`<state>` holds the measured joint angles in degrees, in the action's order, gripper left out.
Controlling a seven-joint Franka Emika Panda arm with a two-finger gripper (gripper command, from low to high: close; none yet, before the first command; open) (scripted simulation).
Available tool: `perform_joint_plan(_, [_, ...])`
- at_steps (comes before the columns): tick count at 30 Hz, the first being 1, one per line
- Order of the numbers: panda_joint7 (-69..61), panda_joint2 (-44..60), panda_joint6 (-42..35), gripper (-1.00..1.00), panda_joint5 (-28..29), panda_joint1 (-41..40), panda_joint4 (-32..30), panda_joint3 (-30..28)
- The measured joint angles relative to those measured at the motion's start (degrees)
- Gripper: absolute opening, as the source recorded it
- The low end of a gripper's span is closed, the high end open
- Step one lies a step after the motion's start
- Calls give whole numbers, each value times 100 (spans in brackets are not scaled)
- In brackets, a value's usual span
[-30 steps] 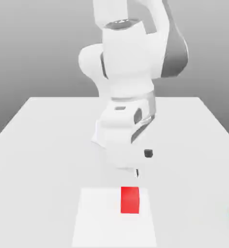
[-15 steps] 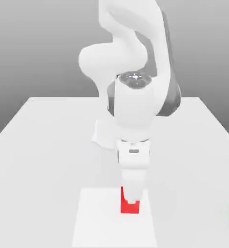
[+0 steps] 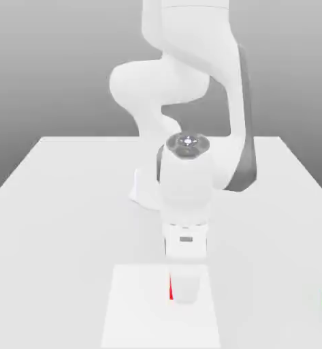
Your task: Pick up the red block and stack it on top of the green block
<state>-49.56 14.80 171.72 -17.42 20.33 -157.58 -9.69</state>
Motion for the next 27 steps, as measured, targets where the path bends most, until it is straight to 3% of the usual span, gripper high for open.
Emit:
perform_joint_plan(9, [714,-763,-585,-100,1009,498,-60,-749])
perform_joint_plan(18, [1252,-1438,-1128,-100,1717,508,-232,-930])
perform_joint_plan(21, [1383,-1379,-1404,-100,1932,377,125,-657])
perform_joint_plan(27, [1342,-881,-2072,-100,1990,1591,1319,91])
